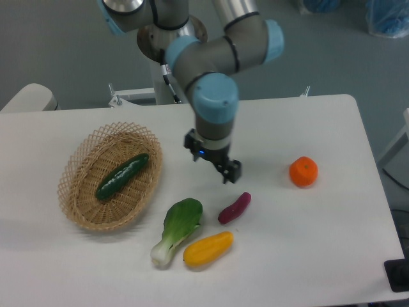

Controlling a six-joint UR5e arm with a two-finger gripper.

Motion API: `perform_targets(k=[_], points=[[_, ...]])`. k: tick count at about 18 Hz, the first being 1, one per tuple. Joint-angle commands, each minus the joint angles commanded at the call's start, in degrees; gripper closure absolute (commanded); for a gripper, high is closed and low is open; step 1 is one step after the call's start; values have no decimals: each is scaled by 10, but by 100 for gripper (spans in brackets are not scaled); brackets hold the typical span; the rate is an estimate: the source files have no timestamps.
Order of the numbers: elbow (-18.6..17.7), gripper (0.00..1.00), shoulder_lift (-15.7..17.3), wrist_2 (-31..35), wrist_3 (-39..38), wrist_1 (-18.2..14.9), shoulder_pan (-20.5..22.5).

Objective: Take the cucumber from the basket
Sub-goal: 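Move the open gripper over the cucumber in the wicker basket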

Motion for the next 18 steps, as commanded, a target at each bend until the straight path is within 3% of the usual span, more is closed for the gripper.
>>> perform_targets(k=[3,9,15,18], points=[[-28,0,19,0,-38,0,-44],[-41,0,6,0,-157,0,-120],[-39,0,-15,-3,-259,2,-142],[-32,0,-32,-11,-297,23,-147]])
